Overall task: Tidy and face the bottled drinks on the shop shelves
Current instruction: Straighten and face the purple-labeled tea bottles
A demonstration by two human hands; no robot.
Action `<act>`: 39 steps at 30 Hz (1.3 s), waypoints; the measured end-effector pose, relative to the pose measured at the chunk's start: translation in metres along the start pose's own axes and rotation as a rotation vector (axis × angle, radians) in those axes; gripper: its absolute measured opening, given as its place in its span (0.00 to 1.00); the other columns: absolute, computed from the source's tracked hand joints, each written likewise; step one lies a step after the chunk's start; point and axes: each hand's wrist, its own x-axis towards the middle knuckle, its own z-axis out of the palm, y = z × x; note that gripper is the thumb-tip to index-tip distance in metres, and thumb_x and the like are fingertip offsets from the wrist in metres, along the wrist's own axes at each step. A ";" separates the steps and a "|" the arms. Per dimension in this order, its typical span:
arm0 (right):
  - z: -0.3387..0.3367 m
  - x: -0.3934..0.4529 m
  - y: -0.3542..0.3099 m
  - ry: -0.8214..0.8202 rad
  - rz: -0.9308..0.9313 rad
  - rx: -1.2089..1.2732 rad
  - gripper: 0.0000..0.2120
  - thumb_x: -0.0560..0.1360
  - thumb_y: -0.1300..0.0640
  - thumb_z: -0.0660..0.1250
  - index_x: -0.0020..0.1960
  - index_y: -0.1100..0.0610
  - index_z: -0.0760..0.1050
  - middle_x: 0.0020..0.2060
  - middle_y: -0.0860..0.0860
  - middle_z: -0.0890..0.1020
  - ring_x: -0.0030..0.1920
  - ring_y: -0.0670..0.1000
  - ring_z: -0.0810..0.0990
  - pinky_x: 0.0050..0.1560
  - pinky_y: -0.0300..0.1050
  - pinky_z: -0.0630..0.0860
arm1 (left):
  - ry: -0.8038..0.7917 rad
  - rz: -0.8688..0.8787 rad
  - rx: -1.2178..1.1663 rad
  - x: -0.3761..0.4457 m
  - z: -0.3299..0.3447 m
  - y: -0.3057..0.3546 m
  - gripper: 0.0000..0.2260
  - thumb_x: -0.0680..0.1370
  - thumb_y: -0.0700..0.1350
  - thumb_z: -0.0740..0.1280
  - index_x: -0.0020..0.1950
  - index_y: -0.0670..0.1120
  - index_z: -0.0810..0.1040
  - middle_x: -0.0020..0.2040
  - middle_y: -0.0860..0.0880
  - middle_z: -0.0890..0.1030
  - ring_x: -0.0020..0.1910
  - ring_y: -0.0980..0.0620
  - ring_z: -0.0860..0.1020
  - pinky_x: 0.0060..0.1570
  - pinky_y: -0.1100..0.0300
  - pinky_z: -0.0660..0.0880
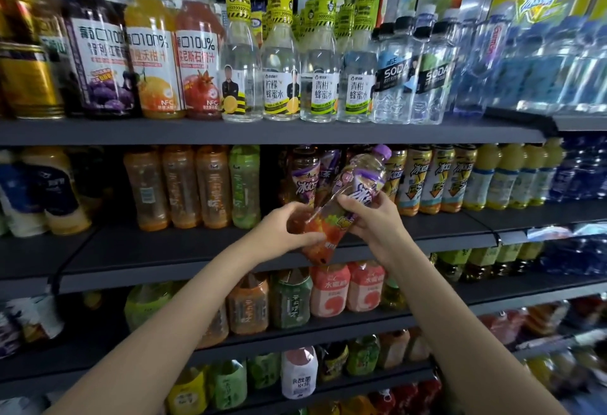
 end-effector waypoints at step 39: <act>-0.019 0.072 0.027 -0.111 -0.116 -0.803 0.28 0.70 0.56 0.74 0.67 0.63 0.69 0.60 0.56 0.77 0.58 0.53 0.77 0.56 0.44 0.73 | 0.421 -0.139 0.344 0.024 -0.013 -0.055 0.34 0.69 0.47 0.75 0.71 0.44 0.63 0.66 0.44 0.73 0.65 0.45 0.71 0.61 0.57 0.67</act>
